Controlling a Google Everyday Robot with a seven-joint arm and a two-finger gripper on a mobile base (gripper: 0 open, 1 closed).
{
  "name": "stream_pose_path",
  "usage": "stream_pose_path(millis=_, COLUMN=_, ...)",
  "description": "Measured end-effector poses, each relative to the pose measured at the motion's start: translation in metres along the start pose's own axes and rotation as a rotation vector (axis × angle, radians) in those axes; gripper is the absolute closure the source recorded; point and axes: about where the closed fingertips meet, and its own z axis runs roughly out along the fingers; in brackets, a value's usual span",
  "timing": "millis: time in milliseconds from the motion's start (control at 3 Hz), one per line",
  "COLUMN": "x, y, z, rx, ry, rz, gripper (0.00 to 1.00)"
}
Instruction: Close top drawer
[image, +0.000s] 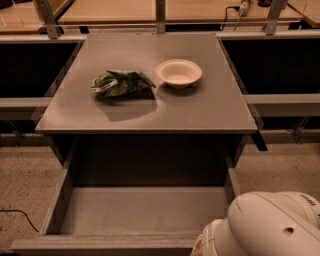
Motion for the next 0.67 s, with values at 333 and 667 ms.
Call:
stream_pose_path(millis=333, x=-0.005, y=-0.007, z=0.007, rx=0.010, ry=-0.005, rz=-0.004, gripper=1.00)
stream_pose_path(millis=667, x=-0.012, y=-0.023, z=0.013, rx=0.031, ry=-0.043, rz=-0.006, gripper=1.00)
